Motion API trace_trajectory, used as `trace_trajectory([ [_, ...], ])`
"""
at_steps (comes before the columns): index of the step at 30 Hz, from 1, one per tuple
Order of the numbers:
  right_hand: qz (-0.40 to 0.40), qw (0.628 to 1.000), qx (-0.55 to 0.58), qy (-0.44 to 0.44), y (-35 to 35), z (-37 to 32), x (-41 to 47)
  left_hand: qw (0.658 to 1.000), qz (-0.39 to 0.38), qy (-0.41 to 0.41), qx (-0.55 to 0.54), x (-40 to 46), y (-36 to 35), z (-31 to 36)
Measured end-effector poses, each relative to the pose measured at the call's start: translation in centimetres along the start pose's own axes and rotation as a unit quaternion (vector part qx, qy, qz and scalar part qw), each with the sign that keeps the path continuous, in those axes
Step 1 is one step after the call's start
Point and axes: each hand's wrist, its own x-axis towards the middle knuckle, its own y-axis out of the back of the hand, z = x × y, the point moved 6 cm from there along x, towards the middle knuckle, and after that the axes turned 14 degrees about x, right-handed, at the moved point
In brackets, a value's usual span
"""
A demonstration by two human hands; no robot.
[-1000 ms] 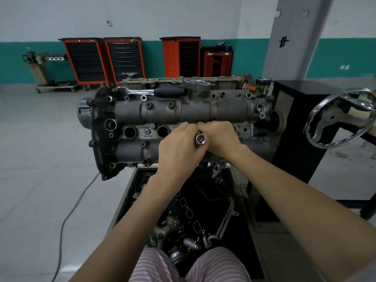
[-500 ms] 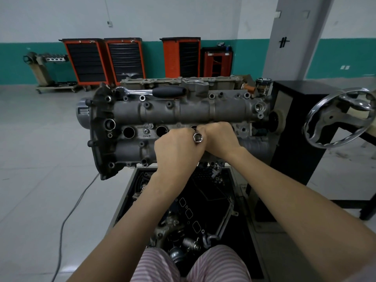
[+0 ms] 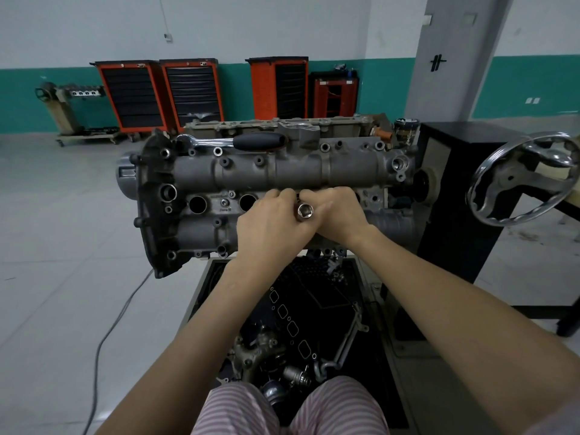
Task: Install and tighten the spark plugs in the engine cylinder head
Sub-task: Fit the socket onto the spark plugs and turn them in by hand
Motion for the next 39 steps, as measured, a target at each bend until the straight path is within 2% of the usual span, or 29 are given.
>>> trace_trajectory([
  [2, -0.01, 1.0, 0.009, -0.022, -0.1, 0.4, 0.0, 0.998, 0.054, -0.015, 0.021, 0.2, -0.2, -0.2],
  [6, -0.012, 0.999, 0.007, -0.039, -0.4, 0.9, 0.0, 0.97, 0.188, -0.156, 0.023, 0.4, 0.4, 0.4],
  [9, -0.032, 0.999, -0.016, -0.04, -0.8, 1.0, 0.1, 0.942, 0.218, -0.244, 0.07, 0.7, 0.1, 0.2],
  [12, -0.058, 0.997, -0.046, -0.03, -1.4, 1.3, 0.1, 0.929, 0.215, -0.29, 0.076, 1.3, -0.1, -0.1],
  [15, -0.065, 0.997, -0.035, -0.032, -1.3, 1.2, 0.2, 0.925, 0.22, -0.302, 0.068, 1.9, -0.3, 0.2],
  [18, -0.007, 1.0, 0.007, -0.021, -0.5, 0.8, -0.1, 0.931, 0.229, -0.283, 0.027, 2.5, -0.6, -0.1],
  [21, -0.003, 0.999, 0.03, -0.039, -0.4, 1.1, 0.0, 0.917, 0.242, -0.318, -0.003, 2.5, -1.1, -0.3],
  [24, -0.023, 0.997, 0.004, -0.069, -1.0, 1.9, 0.1, 0.898, 0.234, -0.371, -0.014, 2.5, -1.4, -0.1],
  [31, -0.051, 0.998, -0.022, -0.032, -1.4, 1.5, 0.1, 0.889, 0.209, -0.408, 0.001, 2.8, -1.1, 0.5],
  [39, -0.029, 0.997, 0.007, -0.066, -0.9, 1.8, 0.0, 0.922, 0.213, -0.324, -0.023, 2.7, -1.9, -0.5],
])
